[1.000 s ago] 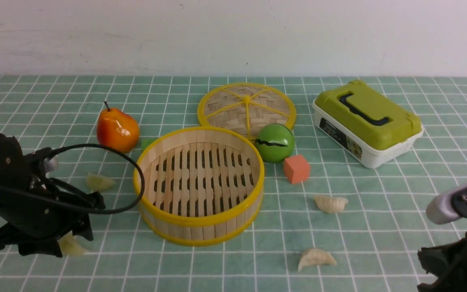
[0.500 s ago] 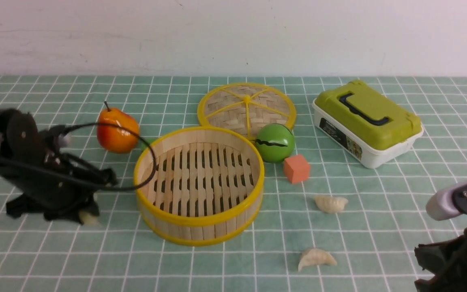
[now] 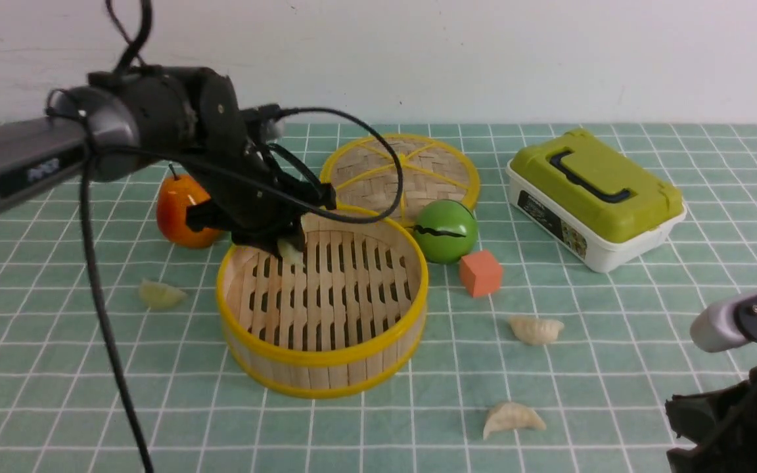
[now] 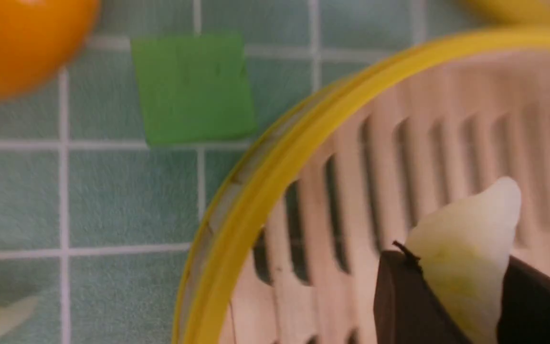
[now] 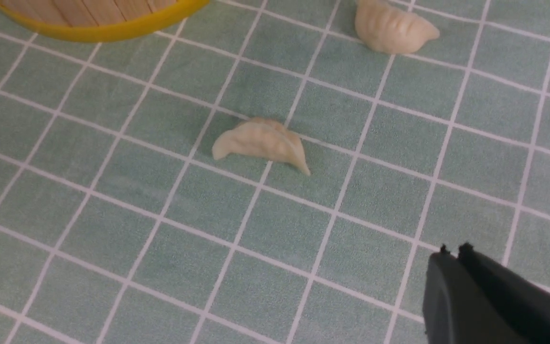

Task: Put the dumplings into the steamer on the table with the blue tablecloth.
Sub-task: 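Place the dumpling into the bamboo steamer basket with the left gripper, then reach for and grasp a dumpling on the table with the left gripper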

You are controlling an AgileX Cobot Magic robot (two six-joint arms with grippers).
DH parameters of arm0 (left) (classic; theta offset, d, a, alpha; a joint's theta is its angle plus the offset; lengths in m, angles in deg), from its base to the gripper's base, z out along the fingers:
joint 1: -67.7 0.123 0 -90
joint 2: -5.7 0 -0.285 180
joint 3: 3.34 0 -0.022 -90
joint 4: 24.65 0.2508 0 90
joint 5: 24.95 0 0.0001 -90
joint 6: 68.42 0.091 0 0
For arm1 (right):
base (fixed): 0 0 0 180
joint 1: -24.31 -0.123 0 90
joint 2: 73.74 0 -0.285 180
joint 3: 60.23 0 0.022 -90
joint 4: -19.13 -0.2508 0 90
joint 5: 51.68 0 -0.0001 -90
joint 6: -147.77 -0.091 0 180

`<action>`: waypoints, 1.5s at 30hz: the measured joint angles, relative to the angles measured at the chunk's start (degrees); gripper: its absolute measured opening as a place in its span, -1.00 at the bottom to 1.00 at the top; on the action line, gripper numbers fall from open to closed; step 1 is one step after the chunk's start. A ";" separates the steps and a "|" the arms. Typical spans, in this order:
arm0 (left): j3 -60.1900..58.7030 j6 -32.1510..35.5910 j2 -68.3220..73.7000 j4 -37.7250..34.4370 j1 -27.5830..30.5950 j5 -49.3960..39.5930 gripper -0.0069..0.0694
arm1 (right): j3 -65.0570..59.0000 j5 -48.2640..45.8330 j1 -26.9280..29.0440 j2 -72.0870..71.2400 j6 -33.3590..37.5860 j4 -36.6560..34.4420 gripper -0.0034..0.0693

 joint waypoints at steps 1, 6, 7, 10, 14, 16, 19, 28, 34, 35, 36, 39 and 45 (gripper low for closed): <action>1.51 -0.13 1.85 -0.06 0.00 -1.78 -0.30 | 0.00 0.00 0.00 0.00 0.00 -0.06 -0.86; 6.05 -0.40 4.89 -0.27 0.00 -6.05 -0.12 | 0.00 0.11 0.00 0.00 0.04 -0.20 -0.85; 6.42 -0.54 4.89 -0.27 0.00 -6.62 -0.04 | 0.00 0.15 0.00 0.00 0.19 -0.20 -0.85; 8.26 -0.73 4.14 -0.10 0.00 -8.81 0.15 | 0.00 0.15 0.00 0.00 1.12 -0.20 -0.85; 9.80 -0.75 -0.94 3.31 0.00 -12.46 0.21 | 0.00 0.15 0.00 0.00 1.55 -0.20 -0.84; 9.94 -0.75 -4.74 8.97 0.02 -15.49 0.21 | 0.00 -0.23 0.00 0.00 1.64 -0.20 -0.84; 7.43 -2.04 -8.36 15.36 1.24 -18.24 0.19 | 0.00 -0.29 0.00 0.00 1.72 -0.20 -0.84; -11.98 -12.56 -8.13 8.80 14.44 -5.17 0.18 | 0.00 -0.29 0.00 0.00 1.72 -0.20 -0.82; -14.01 -21.55 -8.13 6.94 15.32 3.44 0.18 | 0.00 0.35 0.00 0.00 1.72 -0.20 -0.80; -14.01 -21.99 -8.01 7.00 15.25 3.93 0.18 | 0.00 0.51 0.00 0.00 1.72 -0.20 -0.80; -14.01 -22.30 -7.74 7.00 15.17 4.22 0.18 | 0.00 0.59 0.00 0.00 1.72 -0.20 -0.79; -14.01 -22.78 -5.75 7.05 14.90 5.33 0.18 | 0.00 0.77 0.00 0.00 1.72 -0.20 -0.79; -14.01 -22.53 -2.55 7.63 14.90 6.92 0.09 | 0.00 0.82 0.00 0.00 1.72 -0.45 -0.77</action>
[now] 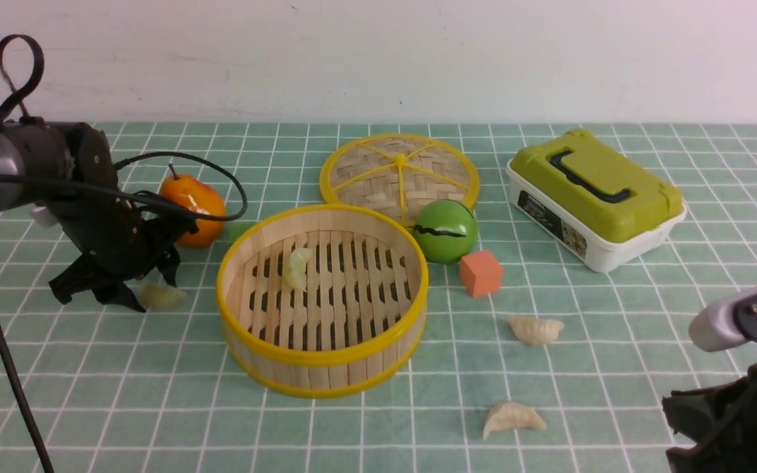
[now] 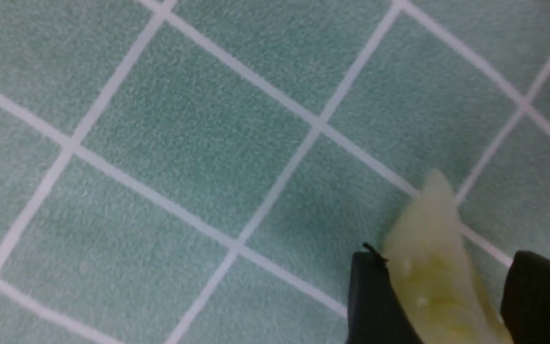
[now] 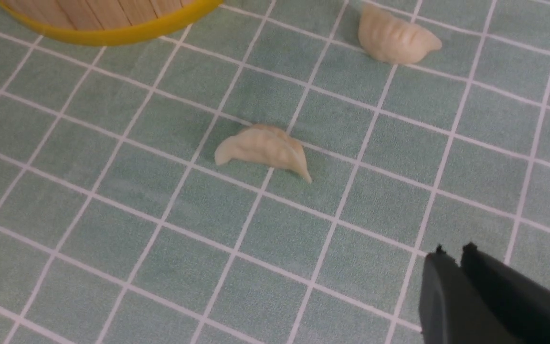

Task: Put the dumplings into the steamer on the table with the blue tablecloth.
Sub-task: 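Reach for and grasp a dumpling on the table with the left gripper, then place the dumpling into the bamboo steamer basket with the left gripper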

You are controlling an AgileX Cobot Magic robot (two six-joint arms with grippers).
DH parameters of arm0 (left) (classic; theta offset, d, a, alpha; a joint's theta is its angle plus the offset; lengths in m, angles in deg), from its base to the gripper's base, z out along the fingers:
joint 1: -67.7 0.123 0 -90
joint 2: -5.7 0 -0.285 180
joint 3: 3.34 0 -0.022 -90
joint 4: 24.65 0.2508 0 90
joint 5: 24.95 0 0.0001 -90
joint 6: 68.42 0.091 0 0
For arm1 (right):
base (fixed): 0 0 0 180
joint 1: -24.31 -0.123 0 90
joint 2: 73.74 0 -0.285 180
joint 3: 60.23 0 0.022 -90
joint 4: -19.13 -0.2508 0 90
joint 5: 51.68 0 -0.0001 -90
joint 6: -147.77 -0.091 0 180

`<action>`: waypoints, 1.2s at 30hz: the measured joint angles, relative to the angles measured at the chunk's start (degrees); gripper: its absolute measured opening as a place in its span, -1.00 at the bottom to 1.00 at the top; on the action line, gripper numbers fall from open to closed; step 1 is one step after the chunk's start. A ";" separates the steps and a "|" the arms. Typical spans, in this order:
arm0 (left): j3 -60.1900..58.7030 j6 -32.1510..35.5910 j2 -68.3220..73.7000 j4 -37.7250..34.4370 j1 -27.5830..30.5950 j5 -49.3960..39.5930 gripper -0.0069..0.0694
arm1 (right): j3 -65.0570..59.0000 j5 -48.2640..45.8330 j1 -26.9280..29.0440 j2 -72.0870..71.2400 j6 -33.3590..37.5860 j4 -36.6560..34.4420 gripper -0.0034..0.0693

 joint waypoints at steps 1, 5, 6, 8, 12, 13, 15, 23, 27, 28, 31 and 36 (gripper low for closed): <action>0.00 0.66 0.14 0.00 0.00 0.48 0.00 | 0.00 0.00 0.00 0.00 0.00 0.00 -0.77; 0.00 3.46 -0.07 -0.34 0.00 0.72 -0.37 | 0.00 0.04 0.00 0.00 0.00 -0.13 -0.76; 0.00 4.85 -0.53 -0.74 0.00 0.66 -0.36 | 0.00 0.04 0.00 0.00 0.00 -0.13 -0.76; 0.93 8.69 -2.04 -2.63 -0.25 -0.60 -0.36 | 0.00 0.19 0.00 0.00 0.00 -0.18 -0.76; 5.98 18.31 -5.89 -8.53 -2.42 -4.20 -0.36 | 0.00 0.32 0.00 0.47 0.00 -0.18 -0.75; 8.17 23.16 -7.15 -11.18 -3.97 -5.69 -0.36 | 0.00 0.48 0.00 0.96 0.00 -0.18 -0.74; 9.97 26.84 -7.96 -13.29 -5.59 -6.68 -0.36 | 0.00 0.61 0.00 1.81 0.00 -0.18 -0.74; 13.84 39.24 -1.89 -15.03 -18.57 -4.27 -0.36 | 0.00 0.68 0.00 4.77 0.00 -1.41 -0.73; 13.84 39.61 4.10 -11.82 -19.95 -2.36 -0.36 | 0.00 0.68 0.00 4.77 0.00 -1.69 -0.72; 13.79 39.61 5.12 -10.90 -20.08 -1.89 -0.36 | 0.00 0.68 0.00 4.77 0.00 -1.69 -0.72; 14.13 39.28 5.60 -8.96 -20.09 -0.85 -0.32 | 0.00 0.68 0.00 4.88 0.00 -1.85 -0.71; 14.25 36.72 5.85 -7.65 -20.13 -0.57 -0.02 | 0.05 -0.17 0.00 4.95 0.95 -2.12 -0.70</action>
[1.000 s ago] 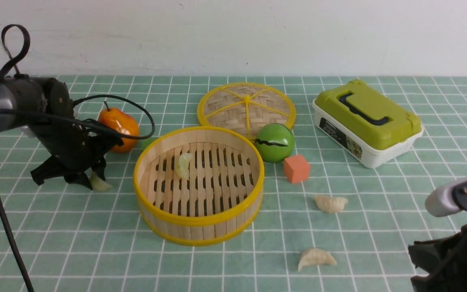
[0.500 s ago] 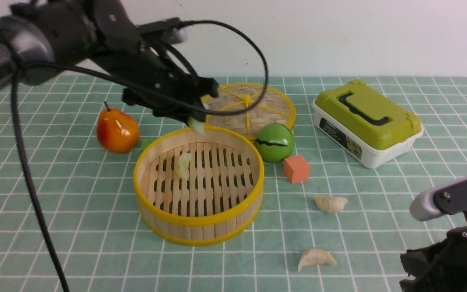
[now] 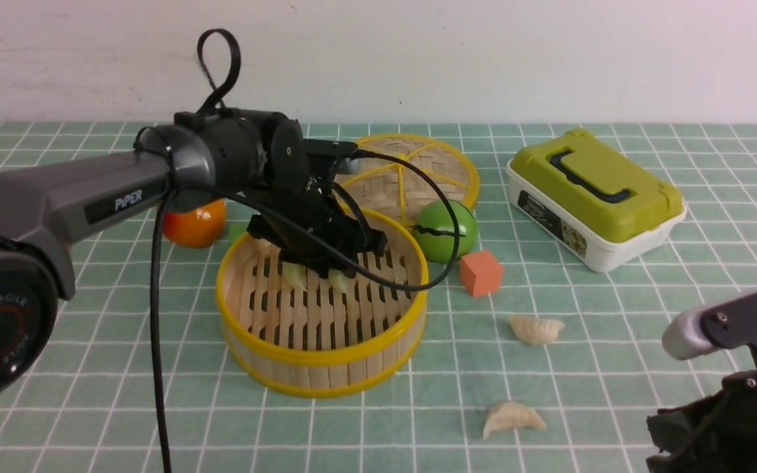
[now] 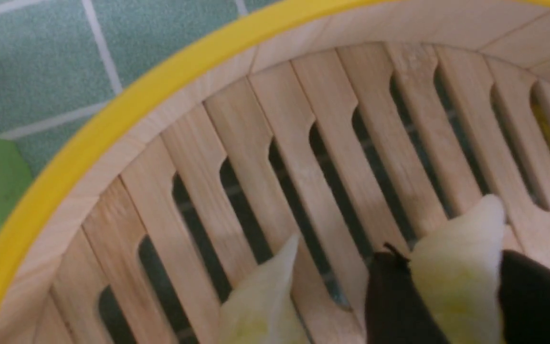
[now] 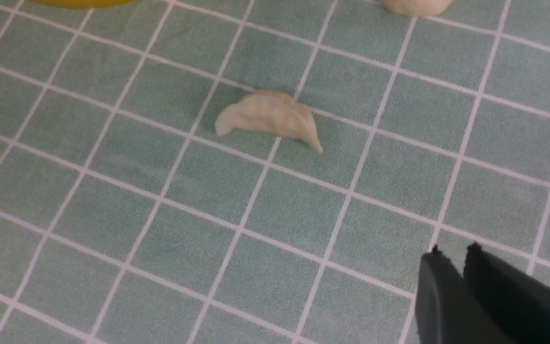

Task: Put the dumplings into the steamer on the table with the blue tablecloth.
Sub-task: 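Place the dumpling into the bamboo steamer basket with the left gripper, then reach for and grasp a dumpling lying on the table beside the steamer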

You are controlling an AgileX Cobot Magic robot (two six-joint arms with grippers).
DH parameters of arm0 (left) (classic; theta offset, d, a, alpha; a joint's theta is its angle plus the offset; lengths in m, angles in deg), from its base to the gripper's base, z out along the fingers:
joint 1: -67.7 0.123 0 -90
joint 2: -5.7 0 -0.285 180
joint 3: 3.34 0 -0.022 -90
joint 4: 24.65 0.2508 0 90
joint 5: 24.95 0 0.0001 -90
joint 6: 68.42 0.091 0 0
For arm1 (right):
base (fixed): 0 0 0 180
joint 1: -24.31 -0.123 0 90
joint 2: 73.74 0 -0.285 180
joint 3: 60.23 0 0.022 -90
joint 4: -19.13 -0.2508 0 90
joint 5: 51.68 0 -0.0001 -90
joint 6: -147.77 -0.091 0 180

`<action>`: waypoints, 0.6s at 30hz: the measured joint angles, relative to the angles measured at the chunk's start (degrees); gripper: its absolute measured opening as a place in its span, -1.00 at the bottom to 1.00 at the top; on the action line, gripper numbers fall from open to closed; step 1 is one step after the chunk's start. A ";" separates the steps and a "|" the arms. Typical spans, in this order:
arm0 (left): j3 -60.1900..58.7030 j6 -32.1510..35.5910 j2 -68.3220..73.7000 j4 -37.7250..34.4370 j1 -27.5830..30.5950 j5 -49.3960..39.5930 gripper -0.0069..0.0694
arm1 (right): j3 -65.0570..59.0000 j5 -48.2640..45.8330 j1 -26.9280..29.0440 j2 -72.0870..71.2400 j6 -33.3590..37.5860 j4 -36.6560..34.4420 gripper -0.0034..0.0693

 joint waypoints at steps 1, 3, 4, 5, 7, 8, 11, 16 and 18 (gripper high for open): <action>0.00 -0.50 0.00 0.09 0.00 -0.09 0.06 | 0.06 -0.71 0.00 0.00 0.94 -0.05 -0.70; 0.18 -1.92 -0.86 0.59 0.00 -1.47 0.22 | 1.56 -4.95 0.00 0.45 4.48 -0.37 -0.69; 0.57 -2.62 -1.54 0.75 0.00 -2.85 0.26 | 2.68 -7.10 0.00 0.94 5.82 -0.82 -0.67; 1.40 -3.19 -2.77 0.99 0.00 -5.19 0.27 | 4.49 -9.70 0.00 1.87 7.42 -1.44 -0.63; 2.83 -3.42 -5.11 1.27 0.00 -7.74 0.26 | 6.17 -12.31 0.00 2.83 9.53 -2.42 -0.57; 4.12 -3.46 -7.02 1.47 0.00 -9.95 0.21 | 7.85 -13.69 -0.08 4.05 11.17 -3.20 -0.49; 5.98 -3.53 -14.25 2.42 0.00 -15.46 -0.05 | 12.06 -15.56 -1.31 8.15 17.09 -6.16 -0.20; 4.33 -3.60 -26.70 3.48 0.06 -26.72 -0.69 | 19.74 -14.80 -5.90 19.20 28.11 -8.61 0.21; 0.44 -3.54 -31.48 3.55 0.06 -28.92 -0.85 | 22.96 -13.53 -6.48 24.12 30.29 -8.26 0.26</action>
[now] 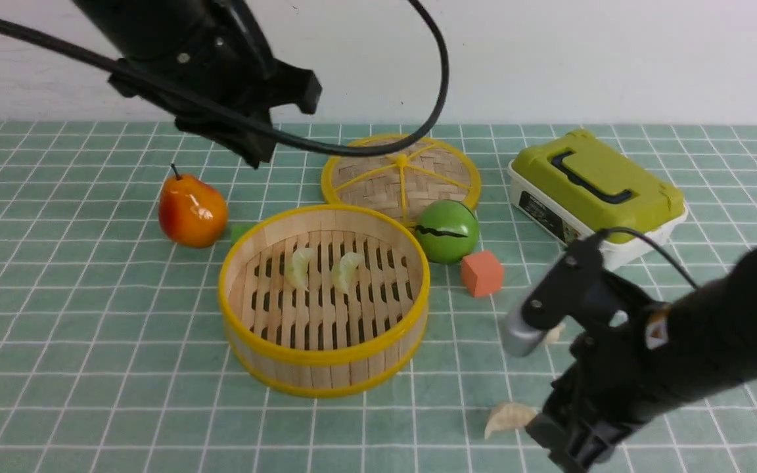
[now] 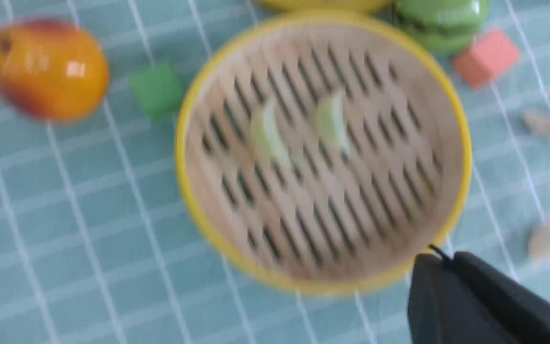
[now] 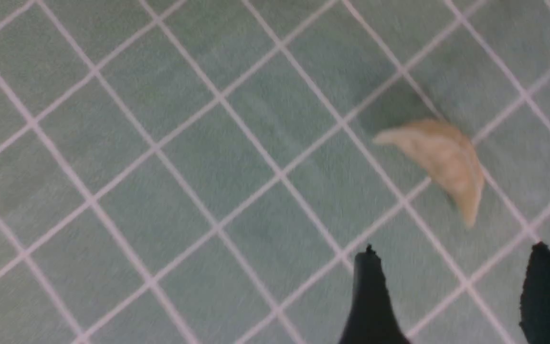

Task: Put the dumplings into the steamer on the table with the blue tablecloth.
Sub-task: 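Reach for and grasp a dumpling lying on the table beside the steamer, then place the dumpling in the bamboo steamer basket with the right gripper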

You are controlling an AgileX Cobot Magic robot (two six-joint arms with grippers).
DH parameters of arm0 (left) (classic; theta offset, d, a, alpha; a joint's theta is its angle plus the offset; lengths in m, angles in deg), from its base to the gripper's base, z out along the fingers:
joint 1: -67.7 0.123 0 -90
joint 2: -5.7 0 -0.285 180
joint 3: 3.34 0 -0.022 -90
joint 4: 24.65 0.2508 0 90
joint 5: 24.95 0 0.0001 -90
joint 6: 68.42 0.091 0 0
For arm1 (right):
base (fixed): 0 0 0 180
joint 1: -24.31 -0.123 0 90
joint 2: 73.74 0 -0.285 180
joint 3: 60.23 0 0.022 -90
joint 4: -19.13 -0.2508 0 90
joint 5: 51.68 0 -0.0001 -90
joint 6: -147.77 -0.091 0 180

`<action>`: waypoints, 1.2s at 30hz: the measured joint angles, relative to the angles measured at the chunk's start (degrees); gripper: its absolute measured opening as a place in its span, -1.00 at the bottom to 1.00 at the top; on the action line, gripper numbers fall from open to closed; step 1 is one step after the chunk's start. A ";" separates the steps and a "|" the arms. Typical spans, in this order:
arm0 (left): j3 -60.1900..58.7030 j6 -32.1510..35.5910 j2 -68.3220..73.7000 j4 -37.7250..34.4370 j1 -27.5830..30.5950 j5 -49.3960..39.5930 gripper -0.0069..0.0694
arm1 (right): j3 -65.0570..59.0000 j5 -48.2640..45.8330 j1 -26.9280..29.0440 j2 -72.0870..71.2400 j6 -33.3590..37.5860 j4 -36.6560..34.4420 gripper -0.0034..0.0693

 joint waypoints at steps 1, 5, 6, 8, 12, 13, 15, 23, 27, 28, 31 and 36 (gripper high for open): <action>-3.67 0.44 -2.46 0.14 0.00 -0.33 -0.86 | 2.20 0.58 0.00 3.21 0.51 0.53 0.28; -16.24 0.80 -12.30 1.31 0.00 1.65 -0.86 | 7.47 1.18 0.00 11.52 0.80 3.49 0.27; -20.72 0.75 -15.33 1.87 0.00 3.09 -0.86 | 8.32 1.24 0.00 13.39 0.92 3.93 0.26; -26.27 0.46 -20.41 2.42 0.00 4.81 -0.86 | 9.11 1.31 0.00 16.07 1.06 4.55 0.23; -37.06 -0.20 -32.02 4.11 0.00 7.85 -0.86 | 9.57 1.36 -0.05 20.30 2.33 5.53 0.09; -39.35 -0.21 -34.74 4.74 0.00 7.94 -0.86 | 9.57 0.98 -0.05 20.90 2.40 5.66 0.04; -43.54 -0.47 -39.94 6.26 0.00 7.94 -0.86 | 9.98 0.64 0.01 21.12 2.46 5.44 -0.14; -60.68 -8.77 -58.43 12.13 0.00 8.33 -0.86 | 16.25 -11.07 0.01 18.83 0.95 -0.78 -0.35; -68.63 -12.76 -63.85 13.07 0.00 12.26 -0.86 | 23.60 -13.35 -0.05 17.11 -2.84 -10.19 -0.35; -70.66 -14.12 -65.28 13.07 0.00 14.64 -0.86 | 25.73 -13.01 -0.25 17.18 -3.08 -14.31 -0.35; -73.89 -16.23 -67.81 13.07 0.00 19.91 -0.86 | 30.55 -10.50 -1.78 18.65 -1.96 -20.35 -0.35; -74.71 -17.23 -72.39 13.07 0.00 23.07 -0.86 | 38.03 -1.91 -6.51 27.61 -1.97 -22.56 -0.35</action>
